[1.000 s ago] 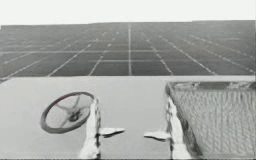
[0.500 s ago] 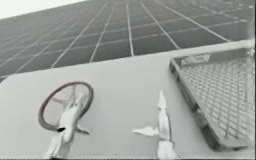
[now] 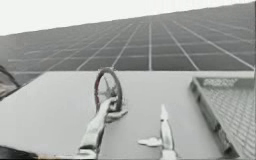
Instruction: Pick up and drop off the object
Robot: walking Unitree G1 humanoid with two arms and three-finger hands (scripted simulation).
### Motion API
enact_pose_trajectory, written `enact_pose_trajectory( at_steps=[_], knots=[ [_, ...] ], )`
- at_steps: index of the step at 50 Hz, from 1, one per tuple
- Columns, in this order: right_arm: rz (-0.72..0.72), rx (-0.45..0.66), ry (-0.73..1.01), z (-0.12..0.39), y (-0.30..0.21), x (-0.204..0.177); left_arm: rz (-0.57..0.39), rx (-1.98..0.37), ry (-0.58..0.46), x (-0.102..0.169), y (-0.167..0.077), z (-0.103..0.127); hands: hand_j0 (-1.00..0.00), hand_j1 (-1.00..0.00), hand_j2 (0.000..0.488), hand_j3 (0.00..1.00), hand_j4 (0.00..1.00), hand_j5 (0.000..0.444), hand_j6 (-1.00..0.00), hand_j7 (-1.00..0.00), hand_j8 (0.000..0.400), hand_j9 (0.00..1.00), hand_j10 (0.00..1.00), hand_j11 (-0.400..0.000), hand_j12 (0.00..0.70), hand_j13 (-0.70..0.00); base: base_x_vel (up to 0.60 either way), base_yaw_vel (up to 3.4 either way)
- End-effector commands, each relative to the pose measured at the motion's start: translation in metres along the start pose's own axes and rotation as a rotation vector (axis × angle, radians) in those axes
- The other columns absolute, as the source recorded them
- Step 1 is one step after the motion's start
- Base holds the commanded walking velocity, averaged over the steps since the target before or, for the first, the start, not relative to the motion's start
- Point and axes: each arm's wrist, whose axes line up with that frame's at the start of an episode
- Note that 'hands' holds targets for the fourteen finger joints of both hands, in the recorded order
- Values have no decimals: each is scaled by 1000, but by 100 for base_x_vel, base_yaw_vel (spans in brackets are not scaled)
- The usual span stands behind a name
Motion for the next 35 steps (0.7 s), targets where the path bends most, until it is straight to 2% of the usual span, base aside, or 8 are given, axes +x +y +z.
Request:
enact_pose_trajectory(
  at_steps=[1, 5, 6, 14, 19, 22, 23, 35],
  knots=[
    [45, -51, -30, -23, 25, 5, -260, -364, 116, 7, -35, 97, -1000, -1000, 0, 0, 0, 0, -1000, -1000, 400, 0, 0, 0, 700, 0, 0, 0],
    [130, -28, -53, -36, 51, 10, -315, -162, 347, 19, -45, 138, -1000, -1000, 0, 0, 0, 0, -1000, -1000, 400, 0, 0, 0, 700, 0, 0, 0],
    [-395, 802, 318, -18, 174, -18, -243, -1050, -162, -65, 45, 7, -1000, -1000, 0, 0, 0, 0, -1000, -1000, 400, 0, 0, 0, 700, 0, 0, 0],
    [-459, -72, -434, -47, 175, 60, -289, -1052, -143, -70, 20, 13, -1000, -1000, 0, 0, 0, 0, -1000, -1000, 400, 0, 0, 0, 700, 0, 0, 0],
    [-471, -8, -544, -10, 213, 86, -310, -1062, -136, -73, 12, 17, -1000, -1000, 0, 0, 0, 0, -1000, -1000, 400, 0, 0, 0, 700, 0, 0, 0],
    [-317, 16, -469, -9, 187, 82, -311, -1061, -129, -74, 10, 19, -1000, -1000, 0, 112, 1000, 444, -1000, -1000, 400, 112, 1000, -400, 700, -700, 0, 0],
    [-256, 15, -443, -5, 182, 80, -317, -1059, -114, -78, 10, 14, -1000, -1000, 0, 931, 1000, 34, -1000, -1000, 400, 931, 1000, -400, 700, -700, 0, 0],
    [-309, 506, 136, -13, 107, 54, -229, -974, -23, -74, 12, -15, -1000, -1000, 0, 1000, 1000, 0, -1000, -1000, 400, 1000, 1000, -400, 700, -700, 0, 0]
  ],
)
